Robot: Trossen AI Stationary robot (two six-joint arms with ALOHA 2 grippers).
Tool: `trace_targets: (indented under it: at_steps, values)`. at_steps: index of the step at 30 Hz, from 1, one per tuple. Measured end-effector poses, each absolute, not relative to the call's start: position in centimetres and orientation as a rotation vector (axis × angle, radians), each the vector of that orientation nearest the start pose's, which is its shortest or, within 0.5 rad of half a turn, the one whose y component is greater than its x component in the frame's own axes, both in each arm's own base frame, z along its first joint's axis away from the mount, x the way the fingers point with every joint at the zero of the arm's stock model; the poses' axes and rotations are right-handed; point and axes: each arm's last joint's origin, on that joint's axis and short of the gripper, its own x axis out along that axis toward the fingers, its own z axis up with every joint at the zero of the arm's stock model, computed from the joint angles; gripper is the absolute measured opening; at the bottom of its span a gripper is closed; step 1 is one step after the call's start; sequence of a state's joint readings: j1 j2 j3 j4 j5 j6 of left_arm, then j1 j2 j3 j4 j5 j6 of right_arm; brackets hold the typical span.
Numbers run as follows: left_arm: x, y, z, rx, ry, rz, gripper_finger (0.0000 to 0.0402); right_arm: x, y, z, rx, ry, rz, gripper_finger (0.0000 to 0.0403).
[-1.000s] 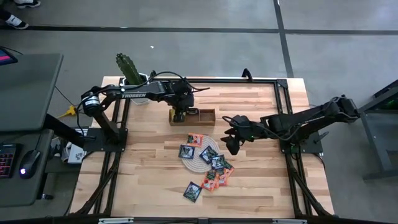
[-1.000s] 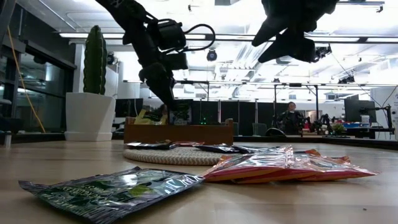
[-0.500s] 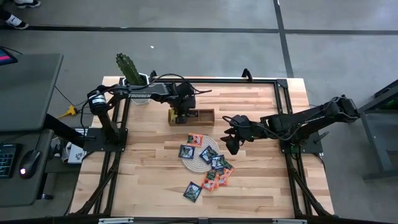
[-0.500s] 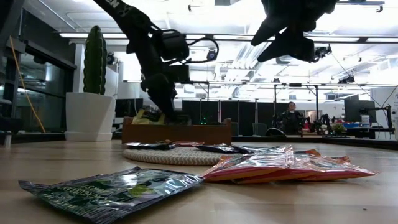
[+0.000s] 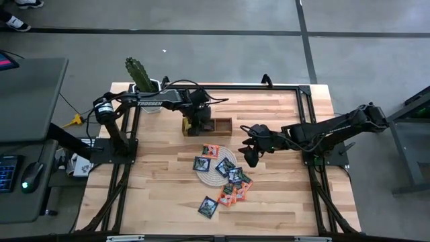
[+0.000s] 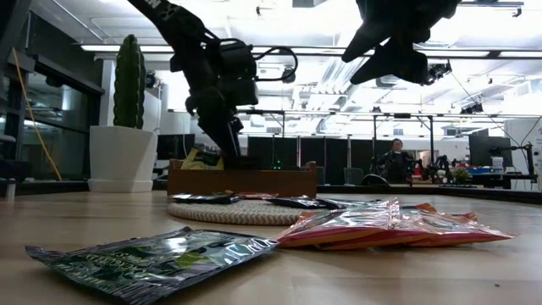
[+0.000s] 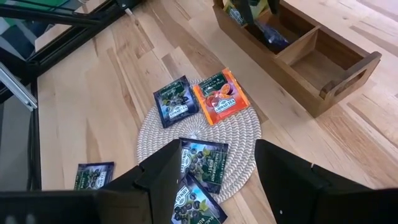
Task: Pick & Place Tea
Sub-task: Put the purple tea bag into the middle section of the wooden organizer
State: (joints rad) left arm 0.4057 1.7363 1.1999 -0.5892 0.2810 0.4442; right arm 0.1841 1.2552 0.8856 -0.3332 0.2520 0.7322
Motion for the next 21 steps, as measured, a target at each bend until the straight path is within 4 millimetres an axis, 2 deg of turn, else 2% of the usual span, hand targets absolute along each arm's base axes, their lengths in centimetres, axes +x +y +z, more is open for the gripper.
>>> trace_targets:
  at_steps: [2,6,8,12,16,21]
  values:
    - [31.9,12.8,20.8,0.029,1.049,-0.122,0.0174,25.8,4.1,26.0,0.549,0.628,-0.311,0.0200]
    - [31.1,12.4,23.3,0.071,0.992,-0.097,0.0176,25.8,4.1,25.9,0.549,0.632,-0.312,0.0200]
    - [30.5,11.7,24.0,0.078,1.004,-0.098,0.0177,25.8,4.1,25.9,0.551,0.633,-0.309,0.0200]
    - [30.3,9.8,25.6,0.116,0.971,-0.100,0.0177,25.8,4.1,25.9,0.547,0.633,-0.308,0.0200]
    - [30.3,7.4,26.1,0.145,0.993,-0.143,0.0177,25.8,4.0,26.0,0.539,0.628,-0.318,0.0200]
    - [30.3,4.1,25.2,0.192,1.077,-0.196,0.0177,26.1,4.1,25.5,0.557,0.631,-0.340,0.0200]
